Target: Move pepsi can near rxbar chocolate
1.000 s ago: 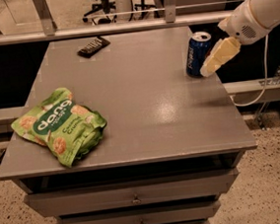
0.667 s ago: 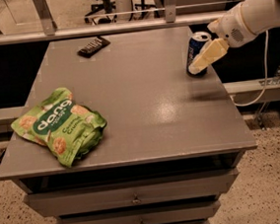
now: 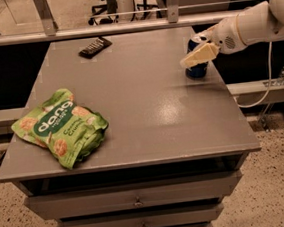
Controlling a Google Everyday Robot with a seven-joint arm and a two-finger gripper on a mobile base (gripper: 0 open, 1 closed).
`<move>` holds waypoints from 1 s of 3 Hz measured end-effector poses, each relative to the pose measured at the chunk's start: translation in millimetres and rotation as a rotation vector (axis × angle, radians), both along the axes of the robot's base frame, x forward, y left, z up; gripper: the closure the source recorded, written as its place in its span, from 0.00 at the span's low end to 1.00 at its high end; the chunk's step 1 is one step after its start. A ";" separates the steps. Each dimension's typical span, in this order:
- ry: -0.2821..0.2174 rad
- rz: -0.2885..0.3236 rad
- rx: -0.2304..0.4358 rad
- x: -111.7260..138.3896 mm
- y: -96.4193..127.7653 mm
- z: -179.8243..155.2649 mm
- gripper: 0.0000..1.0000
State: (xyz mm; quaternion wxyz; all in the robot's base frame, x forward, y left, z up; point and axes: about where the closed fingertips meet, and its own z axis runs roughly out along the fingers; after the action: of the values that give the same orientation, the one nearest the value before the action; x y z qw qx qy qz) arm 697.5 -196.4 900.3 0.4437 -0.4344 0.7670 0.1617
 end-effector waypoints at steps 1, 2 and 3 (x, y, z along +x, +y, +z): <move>-0.024 -0.013 0.033 7.0 -7.5 1.6 0.48; -0.080 -0.003 0.083 10.0 -11.4 26.8 0.72; -0.164 0.020 0.130 3.6 -15.4 80.0 0.96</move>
Offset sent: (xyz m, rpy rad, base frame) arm 0.0117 -0.0241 0.0694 0.1484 -0.1657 0.0014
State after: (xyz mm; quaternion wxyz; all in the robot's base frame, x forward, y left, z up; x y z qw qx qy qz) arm 701.1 -211.8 980.4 0.5305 -0.4243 0.7115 0.1795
